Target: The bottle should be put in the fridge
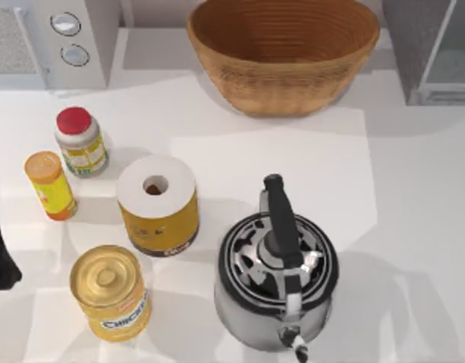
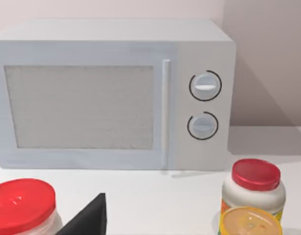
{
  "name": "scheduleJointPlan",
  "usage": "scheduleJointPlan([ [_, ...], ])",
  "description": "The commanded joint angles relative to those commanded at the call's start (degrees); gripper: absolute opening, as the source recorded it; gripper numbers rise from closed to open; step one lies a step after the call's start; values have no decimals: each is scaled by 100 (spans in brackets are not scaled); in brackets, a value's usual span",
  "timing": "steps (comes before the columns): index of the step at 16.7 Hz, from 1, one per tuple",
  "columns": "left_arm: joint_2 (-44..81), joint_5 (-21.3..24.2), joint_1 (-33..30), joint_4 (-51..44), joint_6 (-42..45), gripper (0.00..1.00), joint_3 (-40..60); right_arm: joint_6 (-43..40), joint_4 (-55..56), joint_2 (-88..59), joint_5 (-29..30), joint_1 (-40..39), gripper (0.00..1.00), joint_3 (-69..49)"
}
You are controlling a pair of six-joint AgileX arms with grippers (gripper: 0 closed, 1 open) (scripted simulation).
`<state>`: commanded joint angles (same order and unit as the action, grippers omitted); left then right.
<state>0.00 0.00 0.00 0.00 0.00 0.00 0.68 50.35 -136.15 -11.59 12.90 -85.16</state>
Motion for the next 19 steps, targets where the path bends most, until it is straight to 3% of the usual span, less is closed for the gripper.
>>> scheduleJointPlan([
  [13,0,0,0,0,0,100,0,0,0,0,0,0,98,0],
  [19,0,0,0,0,0,100,0,0,0,0,0,0,100,0],
])
